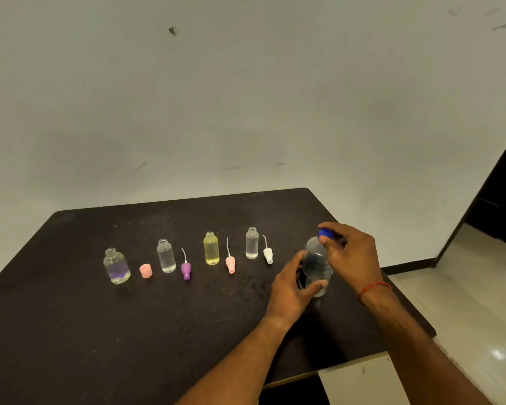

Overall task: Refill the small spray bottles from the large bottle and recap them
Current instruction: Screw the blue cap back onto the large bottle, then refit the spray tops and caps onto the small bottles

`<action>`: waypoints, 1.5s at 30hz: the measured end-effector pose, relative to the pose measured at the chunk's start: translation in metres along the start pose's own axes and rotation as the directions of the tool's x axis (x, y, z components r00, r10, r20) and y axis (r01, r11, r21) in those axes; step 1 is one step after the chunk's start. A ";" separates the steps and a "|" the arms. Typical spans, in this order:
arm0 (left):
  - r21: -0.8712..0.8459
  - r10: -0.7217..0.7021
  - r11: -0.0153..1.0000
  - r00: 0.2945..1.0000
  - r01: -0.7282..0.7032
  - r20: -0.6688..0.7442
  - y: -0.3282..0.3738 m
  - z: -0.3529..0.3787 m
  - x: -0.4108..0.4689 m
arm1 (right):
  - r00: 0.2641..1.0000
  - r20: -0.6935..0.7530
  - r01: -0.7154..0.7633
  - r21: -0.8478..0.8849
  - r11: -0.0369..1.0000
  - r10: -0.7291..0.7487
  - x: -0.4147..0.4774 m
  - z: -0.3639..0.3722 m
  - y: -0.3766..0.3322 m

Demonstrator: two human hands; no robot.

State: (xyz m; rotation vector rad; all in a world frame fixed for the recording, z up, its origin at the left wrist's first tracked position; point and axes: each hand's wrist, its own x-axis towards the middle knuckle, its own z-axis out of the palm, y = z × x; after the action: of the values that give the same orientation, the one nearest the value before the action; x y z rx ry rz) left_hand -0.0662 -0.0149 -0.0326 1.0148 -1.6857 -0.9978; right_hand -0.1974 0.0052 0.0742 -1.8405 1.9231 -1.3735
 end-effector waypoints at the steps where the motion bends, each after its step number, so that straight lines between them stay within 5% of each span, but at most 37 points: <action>1: 0.000 0.006 1.000 1.000 -0.006 -0.001 0.001 0.000 -0.001 | 1.000 -0.019 -0.008 -0.015 1.000 0.008 0.000 0.002 -0.001; 12: 0.005 -0.061 0.998 0.998 0.061 -0.002 0.005 0.000 -0.003 | 0.997 -0.082 -0.026 -0.101 0.995 0.018 -0.009 0.003 -0.009; 18: 0.001 -0.013 1.000 0.959 0.013 -0.284 0.002 -0.033 -0.014 | 0.948 -0.264 0.170 -0.042 0.985 -0.175 -0.033 0.017 -0.028; 25: -0.024 -0.059 0.998 0.793 0.055 -0.606 -0.004 -0.081 0.002 | 0.987 -0.125 0.109 0.054 0.993 -0.102 -0.043 0.087 -0.037; 34: 0.052 -0.179 0.972 0.868 0.229 -0.464 -0.017 -0.087 0.041 | 0.982 0.150 -0.076 -0.243 0.967 0.115 -0.013 0.140 -0.017; 45: 0.093 -0.207 0.961 0.897 0.262 -0.390 -0.028 -0.084 0.063 | 0.949 0.225 -0.135 -0.341 0.930 0.220 0.006 0.154 -0.010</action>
State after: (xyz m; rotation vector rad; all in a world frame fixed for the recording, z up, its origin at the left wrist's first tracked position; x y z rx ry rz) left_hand 0.0028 -0.0975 -0.0178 1.4348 -1.3490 -0.7746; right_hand -0.0906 -0.0748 -0.0045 -1.8070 2.2045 -0.7531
